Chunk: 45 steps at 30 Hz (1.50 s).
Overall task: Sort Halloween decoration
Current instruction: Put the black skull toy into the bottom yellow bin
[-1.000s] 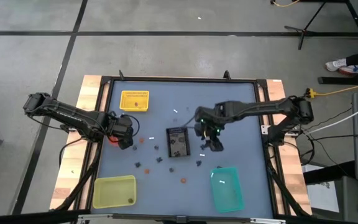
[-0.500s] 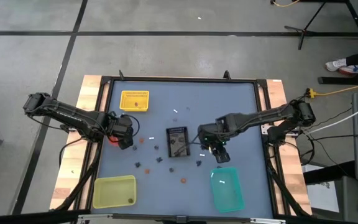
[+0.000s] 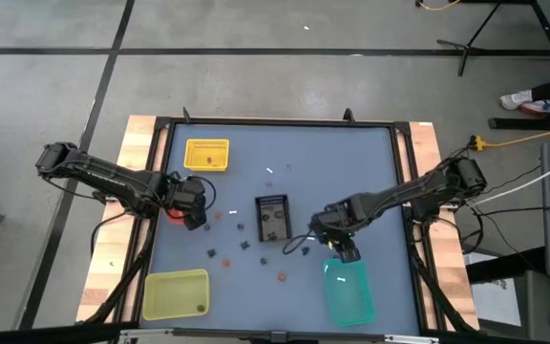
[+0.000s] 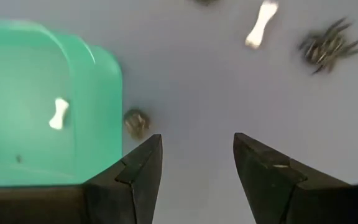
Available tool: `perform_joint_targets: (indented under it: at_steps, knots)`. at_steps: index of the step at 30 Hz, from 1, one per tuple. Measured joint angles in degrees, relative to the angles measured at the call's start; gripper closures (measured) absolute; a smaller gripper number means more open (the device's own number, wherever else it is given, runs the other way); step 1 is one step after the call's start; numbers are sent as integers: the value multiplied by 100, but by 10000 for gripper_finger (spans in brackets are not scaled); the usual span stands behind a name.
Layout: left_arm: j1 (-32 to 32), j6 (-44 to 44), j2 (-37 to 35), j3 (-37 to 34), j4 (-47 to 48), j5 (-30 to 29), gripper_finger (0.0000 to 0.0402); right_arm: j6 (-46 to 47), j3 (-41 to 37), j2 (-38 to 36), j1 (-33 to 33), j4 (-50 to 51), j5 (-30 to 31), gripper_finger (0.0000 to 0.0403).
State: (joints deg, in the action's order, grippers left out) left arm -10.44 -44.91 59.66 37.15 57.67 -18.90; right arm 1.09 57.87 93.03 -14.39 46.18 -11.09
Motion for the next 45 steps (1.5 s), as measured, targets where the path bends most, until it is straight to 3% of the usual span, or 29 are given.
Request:
perform_joint_targets:
  at_steps: [14, 23, 27, 32, 45]
  knots:
    - [0, 0, 0, -1, -83, -5, 218, -2163, -235, 0, 11, 175, -3, 205]
    - [0, -1, 0, 1, -94, -8, 218, -4804, -235, 0, 11, 158, -4, 205]
    - [0, -2, 0, 1, -94, -9, 218, -5626, -235, 2, 11, 40, -275, 205]
    - [2, -2, 0, 1, -94, -9, 218, -6157, -235, 2, -50, -206, -610, 205]
    - [2, -2, 2, 3, -118, -13, 218, -6449, -235, 282, -413, -581, -401, 205]
